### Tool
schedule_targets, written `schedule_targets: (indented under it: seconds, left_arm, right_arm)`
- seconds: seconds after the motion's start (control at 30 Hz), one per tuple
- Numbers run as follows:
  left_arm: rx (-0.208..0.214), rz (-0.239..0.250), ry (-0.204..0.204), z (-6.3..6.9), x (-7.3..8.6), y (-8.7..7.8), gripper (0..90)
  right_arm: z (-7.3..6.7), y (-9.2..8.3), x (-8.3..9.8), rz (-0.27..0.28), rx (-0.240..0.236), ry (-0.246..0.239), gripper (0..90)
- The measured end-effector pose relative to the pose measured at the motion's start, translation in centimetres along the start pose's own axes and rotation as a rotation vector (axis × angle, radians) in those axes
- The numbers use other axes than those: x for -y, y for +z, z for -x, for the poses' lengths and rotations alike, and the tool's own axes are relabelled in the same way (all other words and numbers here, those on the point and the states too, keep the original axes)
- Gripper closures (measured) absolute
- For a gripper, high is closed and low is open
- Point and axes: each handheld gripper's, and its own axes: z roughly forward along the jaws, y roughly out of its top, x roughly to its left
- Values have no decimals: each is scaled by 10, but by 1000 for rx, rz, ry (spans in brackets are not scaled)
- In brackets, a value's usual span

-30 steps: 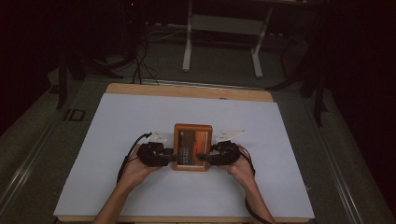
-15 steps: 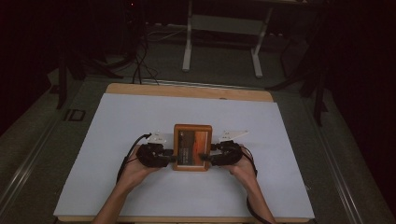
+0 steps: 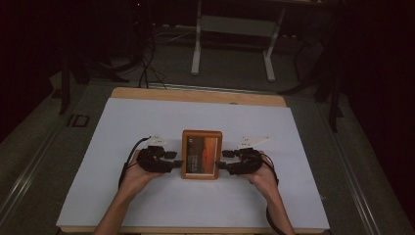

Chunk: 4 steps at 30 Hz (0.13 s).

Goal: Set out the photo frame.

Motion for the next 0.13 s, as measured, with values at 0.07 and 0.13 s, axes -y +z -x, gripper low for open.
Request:
schedule_targets:
  seconds: [0.07,0.13]
  left_arm:
    - [-15,11,-11,-4,1,-5,486]
    - [-50,15,-17,-9,3,-11,469]
  right_arm:
    - [2,-5,1,3,2,7,413]
    - [5,-11,3,-1,5,14,403]
